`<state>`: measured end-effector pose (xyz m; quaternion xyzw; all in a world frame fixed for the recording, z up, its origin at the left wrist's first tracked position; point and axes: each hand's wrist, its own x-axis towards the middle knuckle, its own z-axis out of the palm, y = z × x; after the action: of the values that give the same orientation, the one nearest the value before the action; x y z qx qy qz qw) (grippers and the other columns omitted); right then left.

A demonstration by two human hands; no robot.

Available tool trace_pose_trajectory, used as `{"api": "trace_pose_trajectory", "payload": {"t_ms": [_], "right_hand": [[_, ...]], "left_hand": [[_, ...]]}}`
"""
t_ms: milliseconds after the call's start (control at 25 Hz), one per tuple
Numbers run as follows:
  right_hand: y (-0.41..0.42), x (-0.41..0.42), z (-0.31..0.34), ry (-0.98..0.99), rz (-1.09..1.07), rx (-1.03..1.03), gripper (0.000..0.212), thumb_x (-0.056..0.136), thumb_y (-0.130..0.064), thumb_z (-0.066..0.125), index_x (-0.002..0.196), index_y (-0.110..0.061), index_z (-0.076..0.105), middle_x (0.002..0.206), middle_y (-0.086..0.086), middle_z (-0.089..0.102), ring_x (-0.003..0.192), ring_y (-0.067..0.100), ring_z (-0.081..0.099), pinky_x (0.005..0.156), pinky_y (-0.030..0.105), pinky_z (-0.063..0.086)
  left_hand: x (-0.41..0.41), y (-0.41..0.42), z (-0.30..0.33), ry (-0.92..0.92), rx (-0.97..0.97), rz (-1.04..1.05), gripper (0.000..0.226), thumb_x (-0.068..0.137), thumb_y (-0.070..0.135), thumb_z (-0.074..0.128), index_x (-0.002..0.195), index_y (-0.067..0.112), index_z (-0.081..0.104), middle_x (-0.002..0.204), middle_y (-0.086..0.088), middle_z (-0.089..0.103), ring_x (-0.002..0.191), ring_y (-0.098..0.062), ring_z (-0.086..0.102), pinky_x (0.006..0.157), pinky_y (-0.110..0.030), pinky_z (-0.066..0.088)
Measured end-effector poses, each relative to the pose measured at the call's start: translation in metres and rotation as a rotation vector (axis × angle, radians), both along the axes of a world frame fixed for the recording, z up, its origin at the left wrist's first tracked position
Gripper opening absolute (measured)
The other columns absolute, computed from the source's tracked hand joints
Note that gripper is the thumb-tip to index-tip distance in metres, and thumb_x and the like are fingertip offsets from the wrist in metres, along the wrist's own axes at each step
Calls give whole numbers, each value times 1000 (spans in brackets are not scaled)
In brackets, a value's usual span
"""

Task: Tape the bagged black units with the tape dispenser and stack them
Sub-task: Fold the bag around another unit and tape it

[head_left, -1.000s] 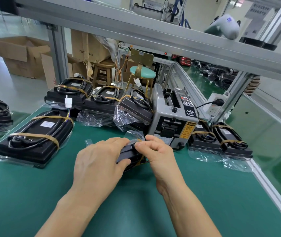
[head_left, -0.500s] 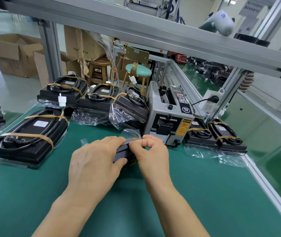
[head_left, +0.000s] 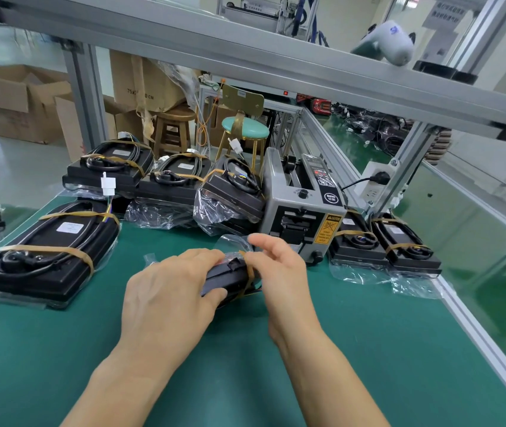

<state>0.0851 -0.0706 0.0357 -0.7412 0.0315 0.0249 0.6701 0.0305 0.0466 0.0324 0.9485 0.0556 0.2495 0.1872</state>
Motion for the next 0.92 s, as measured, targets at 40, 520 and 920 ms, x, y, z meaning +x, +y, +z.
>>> {"api": "trace_pose_trajectory", "payload": {"t_ms": [40,520,920], "right_hand": [[-1,-1,2,-77,51,-153,25,82,-15,66,77,-40,66,108,-14,62,109,4,55,105,40,38],[-22,21,26,-261,329,-464,24,88,-22,65,65,-15,65,94,-18,51,104,12,54,106,53,31],[-12,17,19,-173,358,-522,36,88,-23,66,55,-32,58,98,-18,46,115,16,49,107,49,30]], "left_hand": [[0,0,0,-1,0,-4,46,50,24,91,92,29,72,83,13,72,66,-19,68,56,-23,34],[0,0,2,-26,40,-21,51,43,24,93,90,26,71,74,11,71,55,-20,64,49,-24,40],[0,-1,3,-44,64,10,50,42,26,92,86,24,69,67,10,68,51,-22,61,49,-23,31]]}}
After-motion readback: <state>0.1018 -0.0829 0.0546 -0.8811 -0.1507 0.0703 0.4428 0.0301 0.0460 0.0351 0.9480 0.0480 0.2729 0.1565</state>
